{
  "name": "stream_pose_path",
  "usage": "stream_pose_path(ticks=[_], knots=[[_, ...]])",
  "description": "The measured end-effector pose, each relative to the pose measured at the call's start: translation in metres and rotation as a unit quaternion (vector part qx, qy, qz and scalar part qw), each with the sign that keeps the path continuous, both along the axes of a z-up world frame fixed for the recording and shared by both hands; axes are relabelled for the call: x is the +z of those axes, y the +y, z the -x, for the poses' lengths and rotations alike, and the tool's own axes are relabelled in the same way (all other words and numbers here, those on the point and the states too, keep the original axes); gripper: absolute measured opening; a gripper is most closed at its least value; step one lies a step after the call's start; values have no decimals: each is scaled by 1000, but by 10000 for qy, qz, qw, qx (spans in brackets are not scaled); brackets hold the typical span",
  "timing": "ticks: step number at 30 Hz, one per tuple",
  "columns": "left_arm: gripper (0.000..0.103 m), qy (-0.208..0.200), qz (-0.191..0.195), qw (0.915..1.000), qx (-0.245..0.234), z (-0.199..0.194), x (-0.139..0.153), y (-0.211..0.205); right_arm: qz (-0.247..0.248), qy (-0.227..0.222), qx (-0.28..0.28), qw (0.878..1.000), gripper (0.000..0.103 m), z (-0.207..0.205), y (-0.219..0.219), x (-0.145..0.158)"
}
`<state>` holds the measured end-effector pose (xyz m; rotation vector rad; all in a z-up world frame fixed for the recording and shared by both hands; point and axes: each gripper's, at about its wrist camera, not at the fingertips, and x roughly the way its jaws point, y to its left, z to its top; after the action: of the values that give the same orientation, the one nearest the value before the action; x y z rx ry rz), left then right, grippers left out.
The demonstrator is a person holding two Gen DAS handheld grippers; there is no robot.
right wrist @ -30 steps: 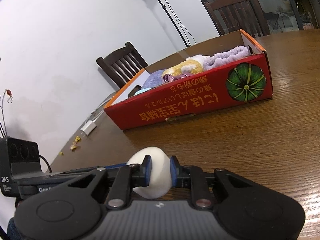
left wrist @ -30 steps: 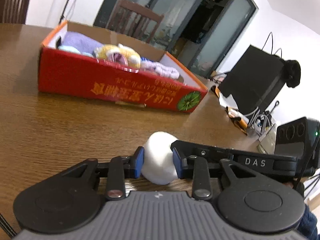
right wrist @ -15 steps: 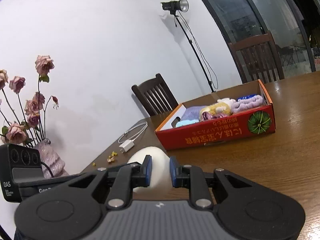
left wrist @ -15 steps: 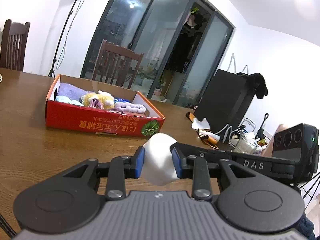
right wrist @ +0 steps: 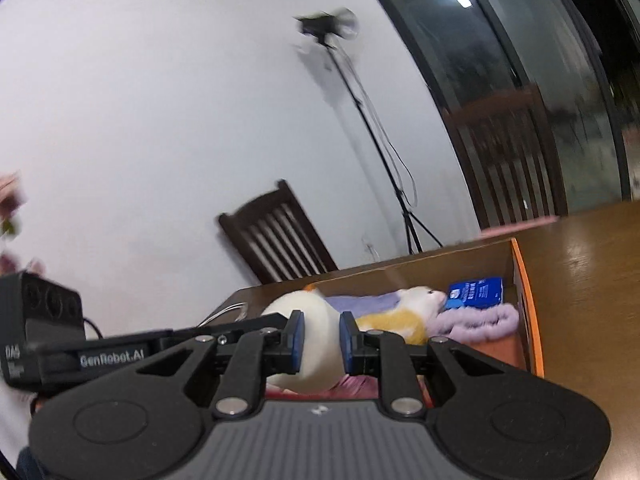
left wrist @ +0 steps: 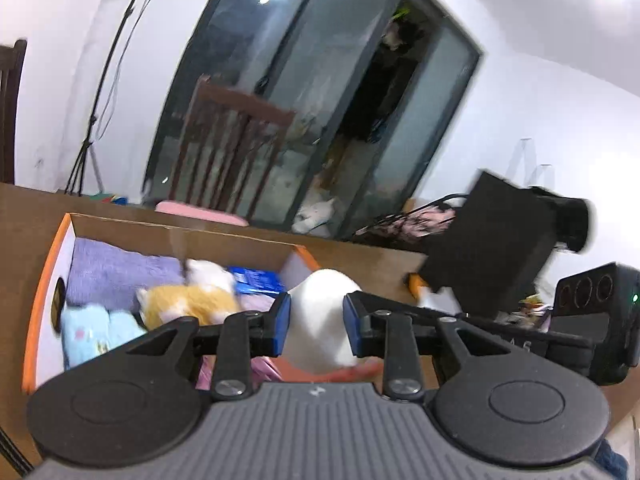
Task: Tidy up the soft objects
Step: 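Lift the foam cylinder into the box and open both grippers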
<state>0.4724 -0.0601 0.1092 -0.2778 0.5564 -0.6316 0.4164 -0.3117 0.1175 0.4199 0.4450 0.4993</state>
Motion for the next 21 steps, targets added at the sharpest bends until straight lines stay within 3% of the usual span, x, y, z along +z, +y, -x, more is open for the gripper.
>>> stream_pose_path(ticks=[3, 5, 8, 12, 14, 15, 18, 21], knots=[[28, 538, -192, 9983, 127, -52, -24, -6, -3, 391, -156, 9991, 20, -57, 1, -19], [28, 1150, -551, 9915, 249, -77, -45, -10, 208, 862, -213, 9958, 20, -90, 9, -39], [27, 1210, -1001, 9873, 248, -80, -60, -14, 506, 1406, -52, 9888, 19, -113, 23, -65], [27, 1253, -1234, 9841, 258, -72, -67, -17, 527, 1848, 253, 9810, 18, -125, 23, -72], [27, 1468, -1200, 9815, 259, -80, -77, -18, 646, 2014, 315, 9769, 18, -131, 26, -77], [28, 1633, -1099, 9800, 297, -88, -85, -16, 700, 2128, 323, 9740, 12, -135, 29, -82], [33, 2048, -564, 9763, 422, -102, -89, 0, 773, 2094, 201, 9746, 14, -140, 32, -86], [45, 1914, -568, 9788, 466, -97, -82, 4, 1240, 1831, 38, 9752, 21, -133, 46, -75]])
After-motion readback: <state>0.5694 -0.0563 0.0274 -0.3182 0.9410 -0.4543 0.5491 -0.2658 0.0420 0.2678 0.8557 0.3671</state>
